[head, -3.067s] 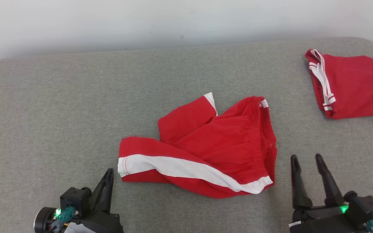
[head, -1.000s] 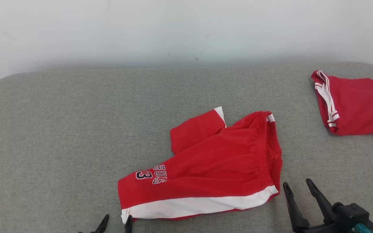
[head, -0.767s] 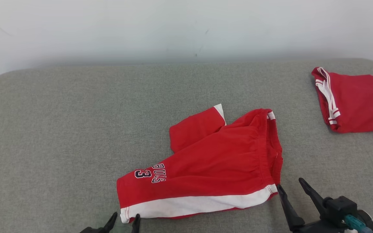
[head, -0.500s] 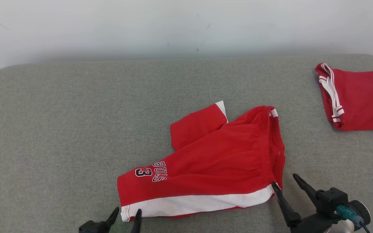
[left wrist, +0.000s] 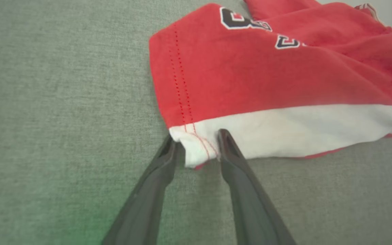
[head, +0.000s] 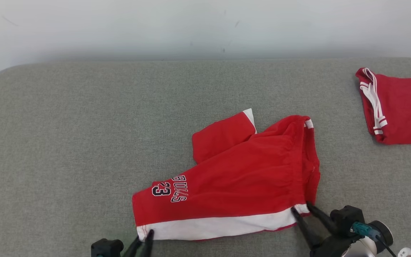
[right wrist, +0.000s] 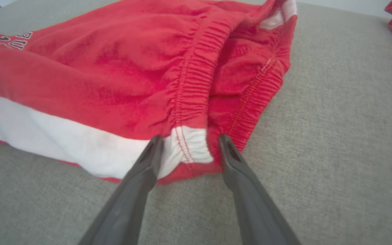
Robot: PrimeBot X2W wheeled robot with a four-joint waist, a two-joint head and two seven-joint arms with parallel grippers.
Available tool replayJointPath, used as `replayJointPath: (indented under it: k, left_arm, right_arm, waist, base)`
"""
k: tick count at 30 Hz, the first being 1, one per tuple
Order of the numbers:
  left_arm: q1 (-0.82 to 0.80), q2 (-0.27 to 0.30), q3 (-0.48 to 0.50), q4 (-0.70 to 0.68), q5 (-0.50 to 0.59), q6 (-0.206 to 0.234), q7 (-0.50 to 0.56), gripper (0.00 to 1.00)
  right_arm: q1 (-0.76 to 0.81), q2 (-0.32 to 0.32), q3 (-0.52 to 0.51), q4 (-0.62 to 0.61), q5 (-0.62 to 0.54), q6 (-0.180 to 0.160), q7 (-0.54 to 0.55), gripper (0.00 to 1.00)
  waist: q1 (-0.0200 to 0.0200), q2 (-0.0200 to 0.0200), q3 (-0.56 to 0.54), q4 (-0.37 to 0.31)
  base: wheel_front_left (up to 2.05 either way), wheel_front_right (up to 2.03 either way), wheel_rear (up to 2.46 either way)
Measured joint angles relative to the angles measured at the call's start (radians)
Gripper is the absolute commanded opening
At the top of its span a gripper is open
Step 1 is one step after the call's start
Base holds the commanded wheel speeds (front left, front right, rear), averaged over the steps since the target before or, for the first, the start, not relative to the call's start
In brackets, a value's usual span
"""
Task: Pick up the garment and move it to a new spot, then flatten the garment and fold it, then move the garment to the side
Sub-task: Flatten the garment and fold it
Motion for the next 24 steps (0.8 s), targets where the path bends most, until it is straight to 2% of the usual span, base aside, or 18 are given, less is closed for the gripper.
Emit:
replayJointPath:
  k: [6,12,19,20,24]
  left_arm:
    - [-0.01,-0.001,-0.004,0.026,-0.008,-0.008,-0.022,0.0]
    - [0.017,0.018,0.022,-0.058,-0.003,0.024,-0.072,0.0]
    - [0.015,0.073,0.044,-0.237,0.026,0.072,-0.056,0.0]
    - [-0.024,0.099,0.053,-0.281,0.034,0.075,-0.031,0.0]
    - [-0.166,0.162,0.063,-0.341,0.063,0.052,0.038,0.0]
  right_arm:
    - [-0.025,-0.012,0.029,0.013,0.025,0.0,-0.045,0.0]
    - [0.016,-0.025,0.02,-0.083,0.033,0.0,-0.103,0.0]
    - [0.015,-0.03,-0.009,-0.246,0.042,0.0,-0.067,0.0]
    - [-0.009,-0.03,-0.012,-0.288,0.055,0.0,-0.045,0.0]
    - [-0.126,-0.039,-0.005,-0.333,0.076,0.0,0.002,0.0]
  waist:
    - [0.0,0.0,-0.002,-0.002]
    - [-0.0001,0.0,-0.022,-0.003]
    - [-0.0001,0.0,-0.032,-0.025]
    - [-0.0003,0.0,-0.03,-0.031]
    - [-0.0002,0.0,-0.011,-0.043]
  base:
    - [0.0,0.0,0.0]
    - [0.0,0.0,0.0]
    - [0.0,0.0,0.0]
    - [0.0,0.0,0.0]
    - [0.0,0.0,0.0]
